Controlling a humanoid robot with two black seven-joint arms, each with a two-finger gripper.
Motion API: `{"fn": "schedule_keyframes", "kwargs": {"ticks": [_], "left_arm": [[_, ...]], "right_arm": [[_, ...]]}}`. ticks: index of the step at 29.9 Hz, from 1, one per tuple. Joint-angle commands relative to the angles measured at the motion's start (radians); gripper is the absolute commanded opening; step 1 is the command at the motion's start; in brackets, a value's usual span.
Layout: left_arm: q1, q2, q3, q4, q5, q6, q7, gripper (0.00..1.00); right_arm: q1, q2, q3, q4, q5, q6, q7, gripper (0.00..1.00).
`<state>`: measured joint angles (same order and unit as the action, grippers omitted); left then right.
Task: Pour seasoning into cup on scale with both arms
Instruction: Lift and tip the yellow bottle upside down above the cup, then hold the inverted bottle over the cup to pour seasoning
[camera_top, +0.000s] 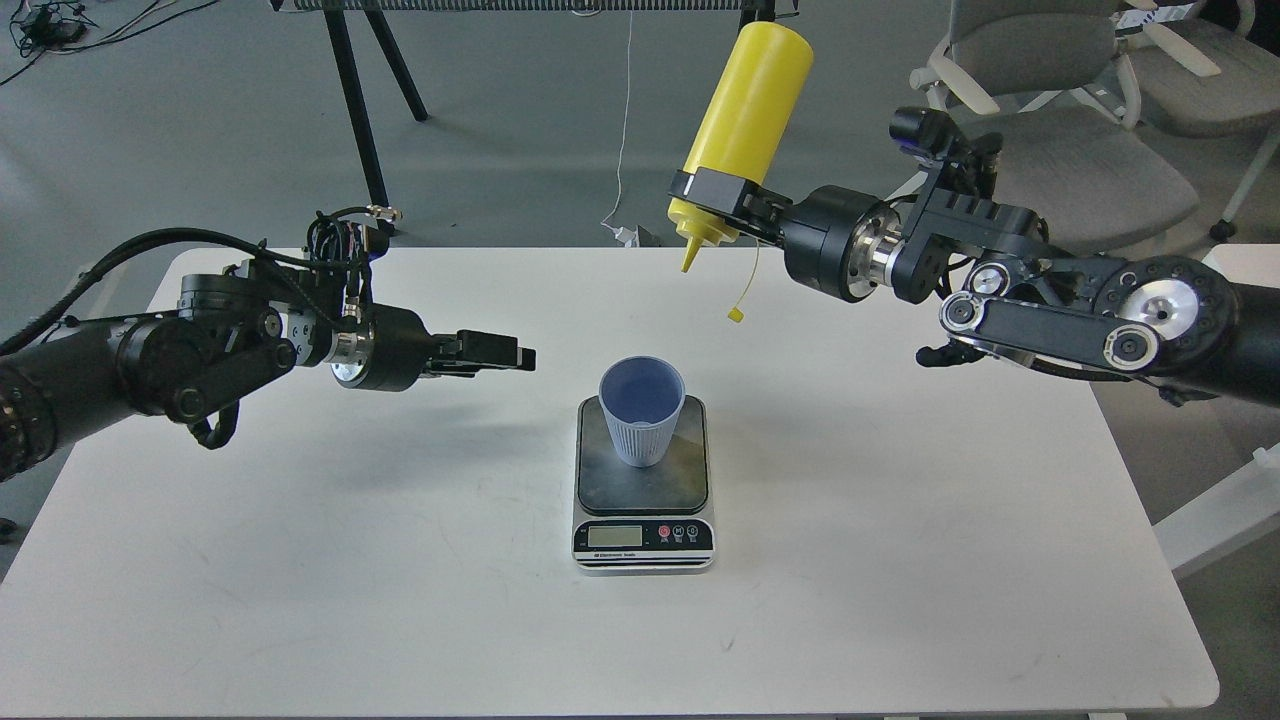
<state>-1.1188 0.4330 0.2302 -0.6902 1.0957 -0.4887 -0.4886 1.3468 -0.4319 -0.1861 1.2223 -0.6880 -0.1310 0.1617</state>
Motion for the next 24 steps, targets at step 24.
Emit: {"fn": "schedule_keyframes", "kwargs": {"ticks": [24], "left_arm": [[0.046, -0.007, -0.002, 0.000, 0.000, 0.000, 0.000, 0.99]], "right_arm": [[0.000, 0.151, -0.078, -0.133, -0.093, -0.002, -0.024, 0.01]]}}
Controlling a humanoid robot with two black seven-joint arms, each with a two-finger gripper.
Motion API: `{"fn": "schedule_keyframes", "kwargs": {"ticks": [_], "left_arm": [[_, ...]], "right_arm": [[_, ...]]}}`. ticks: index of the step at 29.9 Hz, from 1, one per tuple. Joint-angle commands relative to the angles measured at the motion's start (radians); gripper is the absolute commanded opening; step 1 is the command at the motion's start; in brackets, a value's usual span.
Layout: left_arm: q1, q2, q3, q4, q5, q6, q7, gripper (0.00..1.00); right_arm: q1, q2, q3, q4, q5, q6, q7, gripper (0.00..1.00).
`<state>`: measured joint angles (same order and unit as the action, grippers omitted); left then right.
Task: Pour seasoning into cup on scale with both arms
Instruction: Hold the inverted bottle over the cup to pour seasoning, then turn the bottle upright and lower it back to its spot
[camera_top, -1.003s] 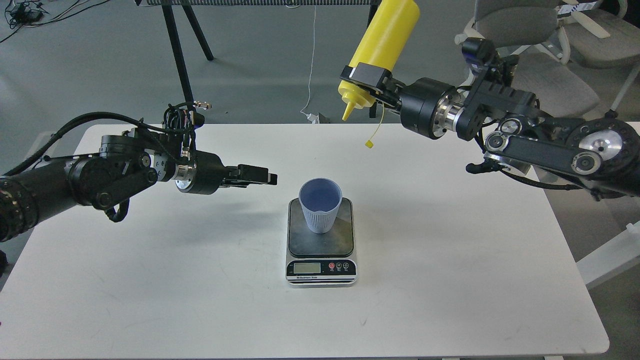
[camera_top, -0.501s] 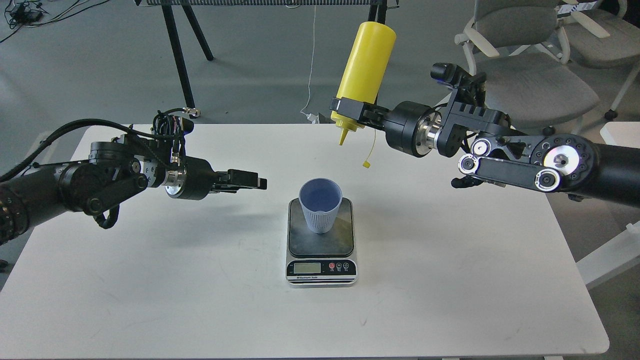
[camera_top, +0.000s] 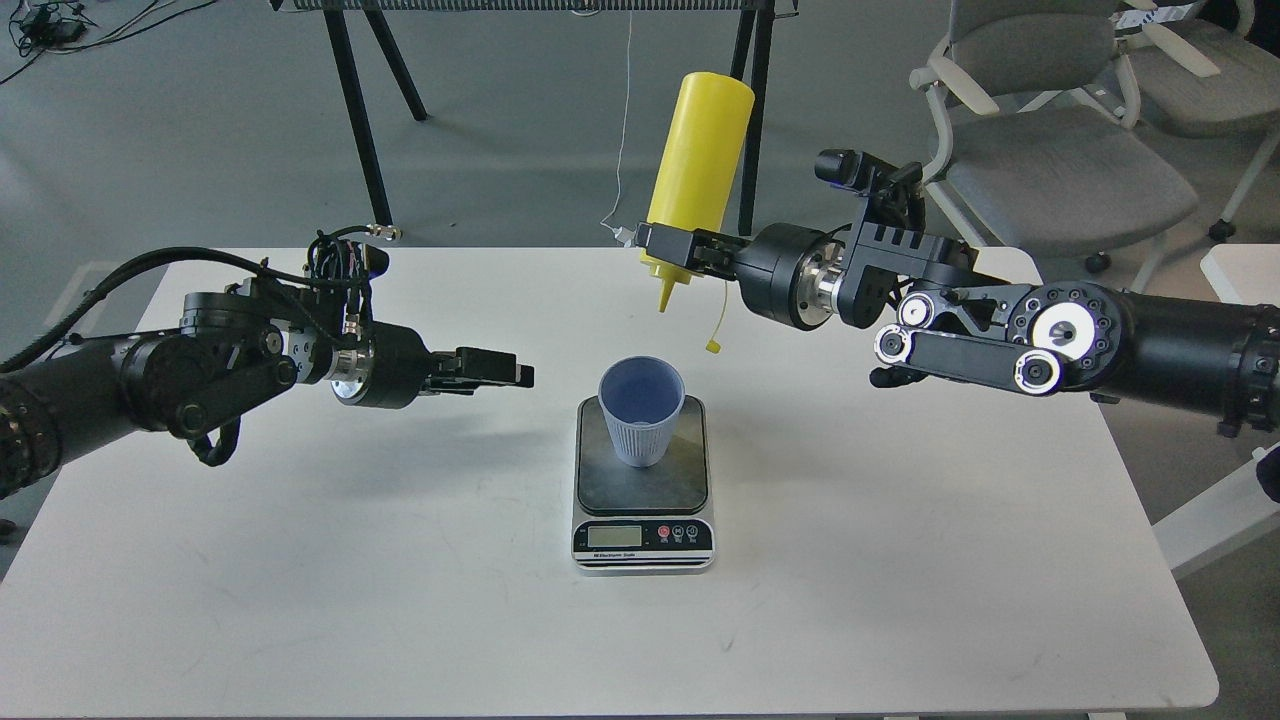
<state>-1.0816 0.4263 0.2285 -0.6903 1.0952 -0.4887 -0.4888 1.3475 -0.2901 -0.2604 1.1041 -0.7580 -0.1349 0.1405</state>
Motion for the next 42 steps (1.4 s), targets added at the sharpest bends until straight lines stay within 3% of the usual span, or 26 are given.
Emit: {"fn": "schedule_keyframes", "kwargs": {"ticks": [1, 18, 27, 31, 37, 42], "left_arm": [[0.014, -0.001, 0.000, 0.000, 0.000, 0.000, 0.000, 0.99], [0.022, -0.011, 0.002, 0.002, 0.002, 0.000, 0.000, 0.99], [0.028, -0.012, 0.002, 0.002, 0.003, 0.000, 0.000, 0.99], [0.028, -0.011, 0.003, 0.002, 0.003, 0.000, 0.000, 0.99], [0.035, -0.012, 0.003, 0.002, 0.003, 0.000, 0.000, 0.99], [0.042, -0.014, 0.003, 0.003, 0.003, 0.000, 0.000, 0.99]], "right_arm": [[-0.001, 0.012, -0.014, -0.021, -0.023, 0.001, -0.002, 0.01], [0.001, 0.012, -0.010, -0.029, 0.020, -0.002, -0.012, 0.01], [0.002, -0.075, 0.231, -0.029, 0.210, 0.023, -0.021, 0.01], [-0.016, -0.176, 0.412, -0.017, 0.420, 0.135, -0.036, 0.01], [-0.149, -0.290, 0.708, -0.012, 0.935, 0.329, -0.076, 0.01], [-0.287, -0.369, 0.855, -0.006, 1.309, 0.483, -0.082, 0.01]]}}
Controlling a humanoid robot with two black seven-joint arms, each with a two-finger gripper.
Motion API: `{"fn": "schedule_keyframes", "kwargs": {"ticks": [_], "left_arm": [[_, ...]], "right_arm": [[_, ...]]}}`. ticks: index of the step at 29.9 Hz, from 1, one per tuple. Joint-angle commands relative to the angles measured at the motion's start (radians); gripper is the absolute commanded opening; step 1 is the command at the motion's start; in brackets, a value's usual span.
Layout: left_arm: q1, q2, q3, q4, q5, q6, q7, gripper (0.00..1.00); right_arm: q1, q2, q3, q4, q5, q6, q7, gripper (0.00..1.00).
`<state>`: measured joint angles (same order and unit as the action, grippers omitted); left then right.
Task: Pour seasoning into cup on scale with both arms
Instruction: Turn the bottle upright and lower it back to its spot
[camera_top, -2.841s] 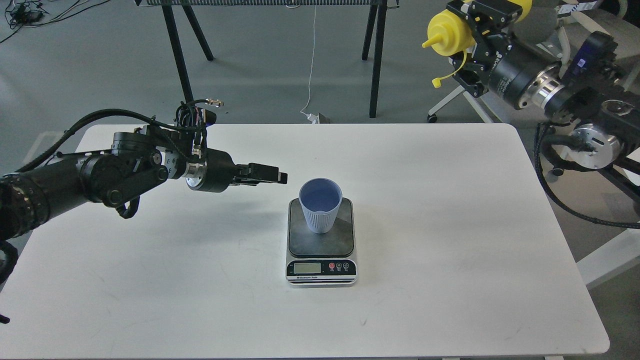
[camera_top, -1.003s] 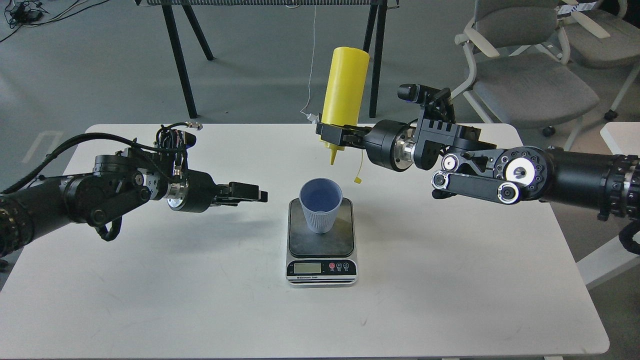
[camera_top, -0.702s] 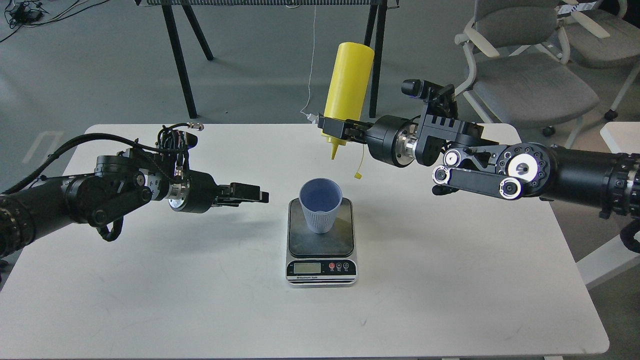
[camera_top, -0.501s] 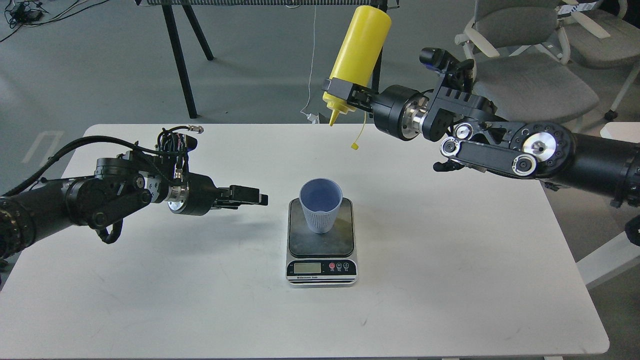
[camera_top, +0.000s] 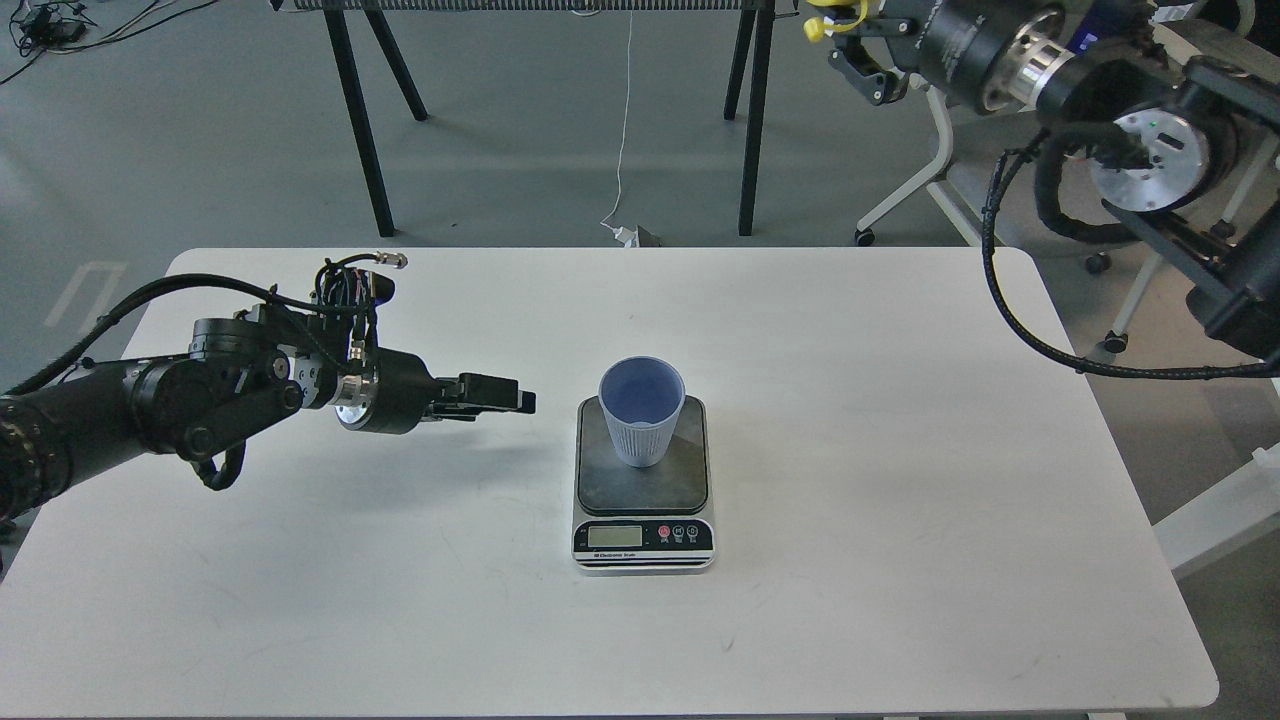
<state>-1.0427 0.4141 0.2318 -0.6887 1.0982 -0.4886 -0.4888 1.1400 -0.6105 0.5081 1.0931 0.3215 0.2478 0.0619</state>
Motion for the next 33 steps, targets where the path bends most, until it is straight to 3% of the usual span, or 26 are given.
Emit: {"fn": "schedule_keyframes", "kwargs": {"ticks": [1, 4, 14, 22, 33], "left_arm": [[0.003, -0.001, 0.001, 0.001, 0.000, 0.000, 0.000, 0.99], [0.001, 0.000, 0.001, 0.001, 0.002, 0.000, 0.000, 0.99], [0.012, 0.000, 0.006, 0.001, 0.002, 0.000, 0.000, 0.99], [0.021, -0.011, 0.004, 0.006, 0.003, 0.000, 0.000, 0.99], [0.021, -0.043, 0.009, 0.011, 0.003, 0.000, 0.000, 0.99]], "right_arm": [[-0.124, -0.064, 0.111, 0.014, 0.339, 0.149, -0.005, 0.01], [-0.262, -0.081, 0.165, 0.080, 0.531, 0.241, -0.002, 0.01], [-0.842, -0.011, 0.362, 0.159, 0.554, 0.241, -0.002, 0.01], [-0.905, 0.047, 0.336, 0.080, 0.536, 0.241, -0.043, 0.01], [-0.944, 0.146, 0.334, 0.062, 0.452, 0.241, -0.047, 0.01]]}}
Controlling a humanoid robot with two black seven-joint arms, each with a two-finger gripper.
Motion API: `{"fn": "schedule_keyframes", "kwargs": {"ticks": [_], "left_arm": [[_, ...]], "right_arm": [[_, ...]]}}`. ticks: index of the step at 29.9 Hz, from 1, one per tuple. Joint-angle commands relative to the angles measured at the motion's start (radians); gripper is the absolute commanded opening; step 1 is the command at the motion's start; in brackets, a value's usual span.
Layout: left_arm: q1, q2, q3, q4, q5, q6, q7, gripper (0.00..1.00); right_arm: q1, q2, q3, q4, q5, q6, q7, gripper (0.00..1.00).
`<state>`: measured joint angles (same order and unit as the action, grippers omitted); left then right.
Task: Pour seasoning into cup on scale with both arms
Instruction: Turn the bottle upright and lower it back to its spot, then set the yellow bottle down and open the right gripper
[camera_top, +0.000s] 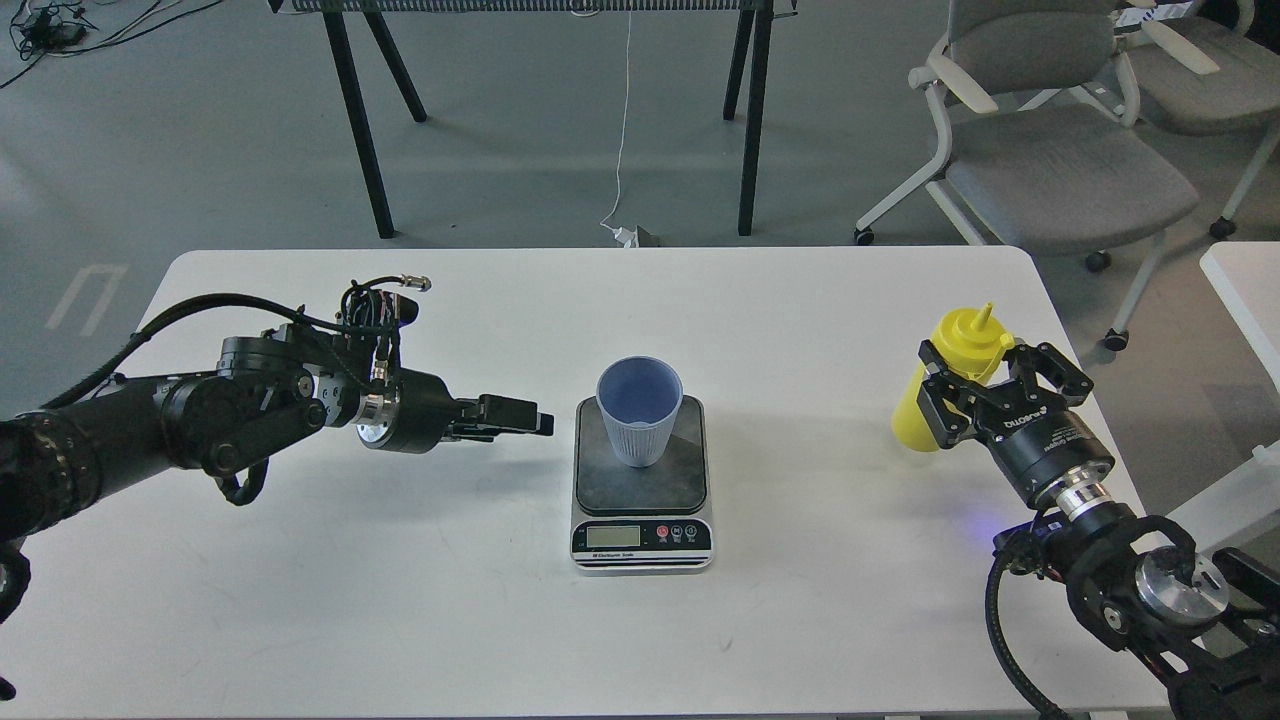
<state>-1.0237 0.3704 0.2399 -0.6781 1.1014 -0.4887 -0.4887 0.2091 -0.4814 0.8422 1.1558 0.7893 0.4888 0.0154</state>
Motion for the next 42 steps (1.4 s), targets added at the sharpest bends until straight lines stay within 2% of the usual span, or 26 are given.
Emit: {"fn": "schedule_keyframes", "kwargs": {"ticks": [1, 8, 13, 17, 18, 20, 22, 26, 38, 42], "left_arm": [[0.004, 0.001, 0.001, 0.000, 0.000, 0.000, 0.000, 0.99], [0.005, 0.001, 0.001, 0.000, 0.000, 0.000, 0.000, 0.99], [0.007, 0.002, 0.002, 0.000, 0.000, 0.000, 0.000, 0.99], [0.007, 0.002, 0.002, 0.000, 0.000, 0.000, 0.000, 0.99], [0.007, 0.002, 0.002, 0.000, 0.000, 0.000, 0.000, 0.99], [0.007, 0.004, 0.002, 0.002, 0.000, 0.000, 0.000, 0.99], [0.007, 0.005, 0.004, 0.002, 0.000, 0.000, 0.000, 0.99], [0.010, 0.005, 0.004, 0.002, 0.000, 0.000, 0.000, 0.99], [0.016, 0.005, 0.004, 0.014, 0.002, 0.000, 0.000, 0.99], [0.028, 0.007, 0.002, 0.018, 0.002, 0.000, 0.000, 0.99]], "right_arm": [[-0.016, 0.021, 0.000, -0.001, -0.022, 0.000, 0.000, 0.01], [-0.028, 0.050, 0.000, -0.022, -0.097, 0.000, 0.000, 0.03], [-0.028, 0.053, -0.002, -0.022, -0.116, 0.000, 0.001, 0.12], [-0.027, 0.055, -0.002, -0.022, -0.116, 0.000, 0.001, 0.22], [-0.028, 0.055, -0.002, -0.022, -0.116, 0.000, 0.001, 0.27], [-0.028, 0.055, -0.002, -0.021, -0.116, 0.000, 0.003, 0.44], [-0.030, 0.055, 0.000, -0.021, -0.116, 0.000, 0.008, 0.54], [-0.034, 0.055, 0.000, -0.016, -0.116, 0.000, 0.009, 0.99], [-0.095, 0.037, 0.020, 0.045, -0.116, 0.000, 0.008, 0.99], [-0.131, -0.002, 0.029, 0.067, -0.116, 0.000, 0.012, 0.99]]}}
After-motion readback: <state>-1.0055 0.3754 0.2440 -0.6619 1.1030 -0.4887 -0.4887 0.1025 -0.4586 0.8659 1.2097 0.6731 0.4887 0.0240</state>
